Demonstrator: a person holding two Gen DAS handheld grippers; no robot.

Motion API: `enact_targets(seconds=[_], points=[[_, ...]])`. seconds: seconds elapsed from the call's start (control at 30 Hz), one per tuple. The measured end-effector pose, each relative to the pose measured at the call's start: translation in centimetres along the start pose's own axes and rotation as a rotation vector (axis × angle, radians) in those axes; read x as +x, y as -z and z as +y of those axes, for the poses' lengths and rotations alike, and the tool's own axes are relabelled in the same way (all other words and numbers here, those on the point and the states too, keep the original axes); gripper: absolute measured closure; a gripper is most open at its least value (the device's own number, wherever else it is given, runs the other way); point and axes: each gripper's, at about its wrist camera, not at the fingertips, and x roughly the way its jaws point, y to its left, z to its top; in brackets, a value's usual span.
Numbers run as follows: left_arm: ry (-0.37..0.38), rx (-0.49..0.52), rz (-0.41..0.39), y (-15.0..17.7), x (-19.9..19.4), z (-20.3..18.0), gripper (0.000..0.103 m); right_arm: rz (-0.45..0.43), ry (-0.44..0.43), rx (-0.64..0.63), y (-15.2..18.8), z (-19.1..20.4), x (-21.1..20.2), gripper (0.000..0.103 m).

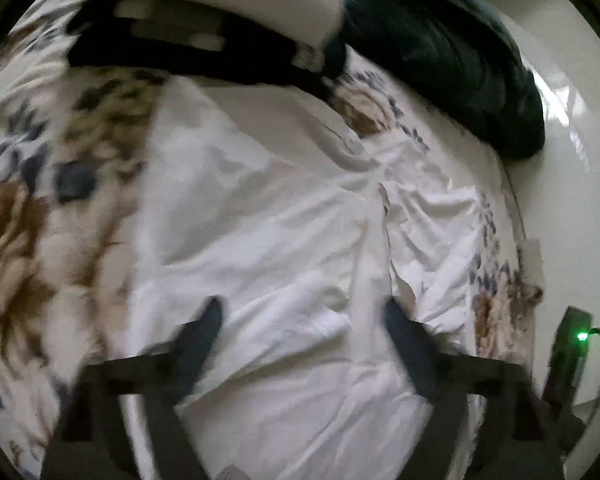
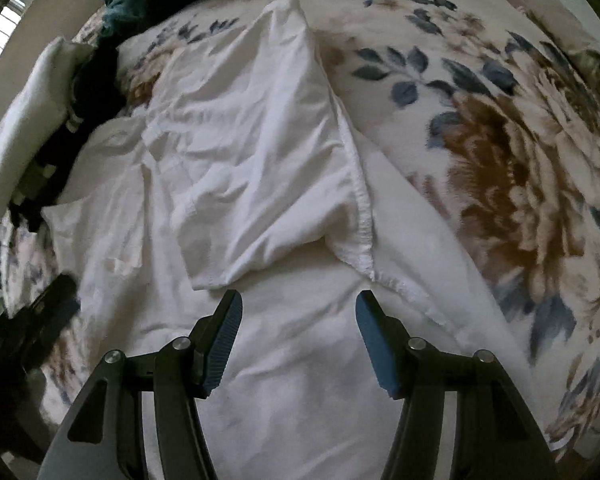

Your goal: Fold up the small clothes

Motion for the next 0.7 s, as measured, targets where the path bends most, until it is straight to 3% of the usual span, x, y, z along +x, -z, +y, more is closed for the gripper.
enact_targets(seconds=[0.07,0.17,0.2,0.33,0.4,0.47,0.6,0.7], points=[[-0.017,-0.037,-0.031,-0.5,-2.0,1.7,0.015,0.002,-0.054,0.01,-0.3,0.4,-0.1,0.042],[-0.11,-0.057,-0.076,-3.0,-2.8,4.3,0.015,0.033,-0.171,0.031,-0.1,1.6,0.3,0.042],[-0.168,-0.043,-0.091,-4.2,-2.4,5.0,0.015,0.048,-0.215,0.038,-0.1,2.4,0.7,0.042],[-0.265,0.055,-0.052,-7.4,1.5,5.5,0.015,0.127,-0.368,0.171,-0.8,5.8,3.4,0.042],[-0.298,0.119,-0.018,-8.4,3.5,5.3,0.015,0.101,-0.354,0.192,-1.3,7.8,4.0,0.042],[-0.322,0.163,0.006,-9.1,4.8,5.2,0.015,0.061,-0.334,0.137,-2.3,10.5,4.4,0.042],[-0.346,0.184,0.025,-10.0,5.6,5.8,0.015,0.079,-0.079,-0.143,-2.4,15.5,6.0,0.043],[-0.328,0.166,0.019,-10.1,5.0,6.7,0.015,0.098,0.005,-0.252,0.6,14.5,4.9,0.043]])
